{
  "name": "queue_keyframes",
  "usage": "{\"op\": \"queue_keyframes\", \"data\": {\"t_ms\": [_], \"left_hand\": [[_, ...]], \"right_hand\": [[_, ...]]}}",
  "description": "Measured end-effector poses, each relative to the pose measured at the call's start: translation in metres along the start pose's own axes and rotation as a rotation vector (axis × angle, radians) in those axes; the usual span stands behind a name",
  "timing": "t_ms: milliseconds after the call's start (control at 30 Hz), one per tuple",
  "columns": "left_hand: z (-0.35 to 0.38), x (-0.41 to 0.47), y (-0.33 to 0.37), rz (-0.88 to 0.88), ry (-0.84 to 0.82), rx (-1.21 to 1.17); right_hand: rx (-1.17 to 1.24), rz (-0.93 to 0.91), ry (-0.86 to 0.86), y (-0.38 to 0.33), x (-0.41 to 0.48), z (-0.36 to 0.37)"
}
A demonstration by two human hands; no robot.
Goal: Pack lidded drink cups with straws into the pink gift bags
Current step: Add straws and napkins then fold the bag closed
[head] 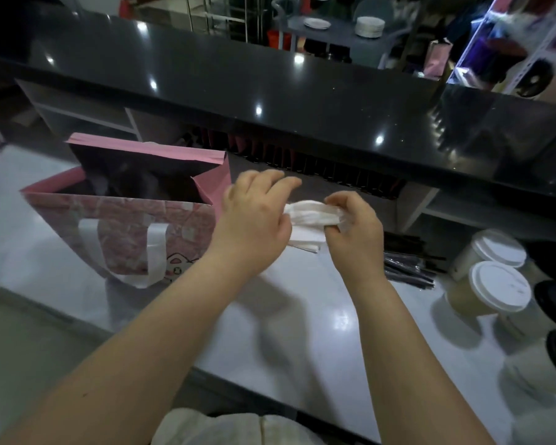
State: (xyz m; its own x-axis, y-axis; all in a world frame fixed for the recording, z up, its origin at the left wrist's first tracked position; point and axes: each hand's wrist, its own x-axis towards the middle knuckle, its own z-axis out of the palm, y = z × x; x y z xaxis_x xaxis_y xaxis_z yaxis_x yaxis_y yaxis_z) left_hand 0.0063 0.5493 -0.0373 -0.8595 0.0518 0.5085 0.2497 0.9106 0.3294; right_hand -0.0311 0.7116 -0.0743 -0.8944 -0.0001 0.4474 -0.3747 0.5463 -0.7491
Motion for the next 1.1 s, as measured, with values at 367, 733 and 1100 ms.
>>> {"op": "queue_keyframes", "data": {"t_ms": [367, 733, 1100], "left_hand": [[-0.054, -0.007, -0.062, -0.053, -0.005, 0.084], [-0.138, -0.003, -0.203, -0.180, 0.023, 0.006], [-0.137, 0.012, -0.281, -0.031, -0.333, -0.284]], "right_hand": [[0.181, 0.008, 0.180, -0.069, -0.001, 0.012], [0.325, -0.054, 0.021, -0.179, 0.039, 0.102], [-0.347, -0.179, -0.213, -0.180, 0.032, 0.176]]}}
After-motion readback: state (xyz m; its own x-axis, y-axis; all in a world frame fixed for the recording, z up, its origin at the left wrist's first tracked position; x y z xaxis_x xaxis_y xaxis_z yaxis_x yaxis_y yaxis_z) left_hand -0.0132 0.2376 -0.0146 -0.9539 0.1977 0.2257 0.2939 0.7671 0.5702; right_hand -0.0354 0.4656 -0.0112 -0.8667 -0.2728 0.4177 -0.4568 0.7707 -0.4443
